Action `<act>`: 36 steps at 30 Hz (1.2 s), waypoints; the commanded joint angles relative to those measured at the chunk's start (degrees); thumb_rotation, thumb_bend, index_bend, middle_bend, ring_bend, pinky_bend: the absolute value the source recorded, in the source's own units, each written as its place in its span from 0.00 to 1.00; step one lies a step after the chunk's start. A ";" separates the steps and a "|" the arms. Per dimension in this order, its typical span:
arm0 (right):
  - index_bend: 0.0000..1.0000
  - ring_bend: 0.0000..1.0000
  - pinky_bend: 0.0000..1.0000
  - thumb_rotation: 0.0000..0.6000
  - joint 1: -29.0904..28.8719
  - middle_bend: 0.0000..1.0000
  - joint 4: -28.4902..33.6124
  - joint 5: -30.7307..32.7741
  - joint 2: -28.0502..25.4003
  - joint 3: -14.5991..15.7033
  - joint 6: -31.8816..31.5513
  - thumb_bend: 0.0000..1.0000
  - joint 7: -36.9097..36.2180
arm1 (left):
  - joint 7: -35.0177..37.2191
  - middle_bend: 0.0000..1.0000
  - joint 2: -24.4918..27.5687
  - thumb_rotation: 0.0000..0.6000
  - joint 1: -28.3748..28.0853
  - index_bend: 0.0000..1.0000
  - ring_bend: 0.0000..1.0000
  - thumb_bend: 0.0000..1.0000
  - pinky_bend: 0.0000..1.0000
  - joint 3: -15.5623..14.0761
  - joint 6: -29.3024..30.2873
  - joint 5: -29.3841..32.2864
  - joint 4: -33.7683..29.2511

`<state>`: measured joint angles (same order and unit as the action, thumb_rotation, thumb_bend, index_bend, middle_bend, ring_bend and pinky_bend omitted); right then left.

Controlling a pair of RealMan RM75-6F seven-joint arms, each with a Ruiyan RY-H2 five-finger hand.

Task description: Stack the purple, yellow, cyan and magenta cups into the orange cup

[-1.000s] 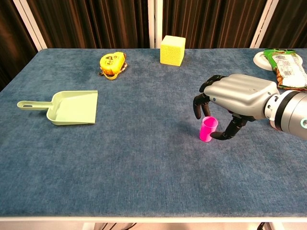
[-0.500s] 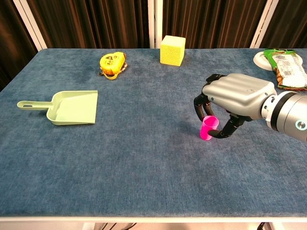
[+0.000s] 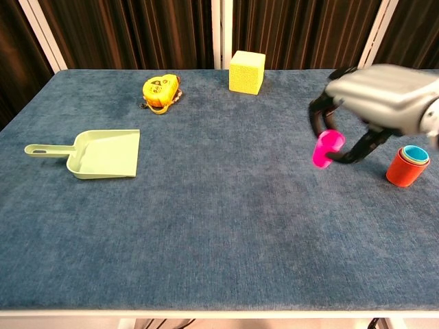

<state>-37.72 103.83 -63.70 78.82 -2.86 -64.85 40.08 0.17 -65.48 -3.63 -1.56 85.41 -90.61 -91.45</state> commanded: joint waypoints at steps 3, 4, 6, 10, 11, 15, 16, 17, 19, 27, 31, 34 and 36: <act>0.58 0.20 0.00 1.00 2.76 0.55 2.27 -0.88 -6.30 -0.51 -2.58 0.28 -3.75 | -0.49 0.00 -0.19 1.00 -0.34 0.00 0.00 0.01 0.00 0.10 -0.28 -0.25 -0.15; 0.58 0.20 0.00 1.00 3.03 0.55 2.16 -0.71 -6.99 -0.47 -2.55 0.28 -4.16 | -0.64 0.00 -0.20 1.00 -0.41 0.00 0.00 0.01 0.00 0.11 -0.34 -0.30 -0.24; 0.58 0.20 0.00 1.00 3.62 0.55 1.56 -0.10 -8.21 -0.38 -2.33 0.28 -5.09 | -0.99 0.00 -0.16 1.00 -0.56 0.00 0.00 0.01 0.00 0.15 -0.43 -0.42 -0.47; 0.58 0.20 0.00 1.00 4.59 0.55 0.16 0.72 -9.44 -0.11 -1.79 0.28 -6.77 | -1.58 0.00 -0.02 1.00 -0.66 0.00 0.00 0.01 0.00 0.15 -0.47 -0.53 -0.94; 0.58 0.20 0.00 1.00 4.80 0.55 -0.16 0.79 -9.57 -0.02 -1.64 0.28 -7.17 | -1.73 0.00 0.00 1.00 -0.68 0.00 0.00 0.01 0.00 0.15 -0.51 -0.52 -1.02; 0.58 0.20 0.00 1.00 5.44 0.55 -1.60 1.20 -9.83 0.54 -0.42 0.28 -8.45 | -2.17 0.00 0.08 1.00 -0.80 0.00 0.00 0.01 0.00 0.19 -0.61 -0.51 -1.45; 0.58 0.20 0.00 1.00 5.56 0.55 -1.81 1.21 -9.84 0.61 -0.27 0.28 -8.63 | -2.23 0.00 0.10 1.00 -0.80 0.00 0.00 0.01 0.00 0.20 -0.57 -0.52 -1.53; 0.58 0.20 0.00 1.00 5.70 0.55 -1.97 1.19 -9.86 0.68 -0.19 0.28 -8.82 | -2.27 0.00 0.10 1.00 -0.80 0.00 0.00 0.01 0.00 0.19 -0.55 -0.54 -1.58; 0.58 0.20 0.00 1.00 6.05 0.55 -2.20 1.03 -9.97 0.79 -0.15 0.28 -9.26 | -2.41 0.00 0.14 1.00 -0.80 0.00 0.00 0.01 0.00 0.11 -0.55 -0.62 -1.65; 0.58 0.20 0.00 1.00 7.11 0.55 -2.25 0.55 -10.72 1.35 -0.15 0.28 -9.09 | -2.13 0.00 -0.05 1.00 -0.83 0.00 0.00 0.01 0.00 -0.06 -0.74 -0.63 -1.30; 0.58 0.20 0.00 1.00 7.27 0.55 -2.80 1.41 -10.51 1.36 0.49 0.28 -8.85 | -2.06 0.00 -0.08 1.00 -0.78 0.00 0.00 0.01 0.00 -0.13 -0.66 -0.67 -1.18; 0.58 0.20 0.00 1.00 7.22 0.55 -3.33 1.79 -10.12 1.25 1.02 0.28 -8.79 | -1.91 0.00 -0.10 1.00 -0.67 0.00 0.00 0.01 0.00 -0.19 -0.56 -0.63 -1.06; 0.58 0.20 0.00 1.00 7.21 0.55 -3.70 1.88 -9.71 1.12 1.24 0.28 -8.91 | -1.79 0.00 -0.13 1.00 -0.59 0.00 0.00 0.01 0.00 -0.23 -0.48 -0.60 -0.96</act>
<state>-30.51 100.21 -61.86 69.02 -1.69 -63.67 31.22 -1.62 -65.60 -4.22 -1.79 84.93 -91.21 -92.40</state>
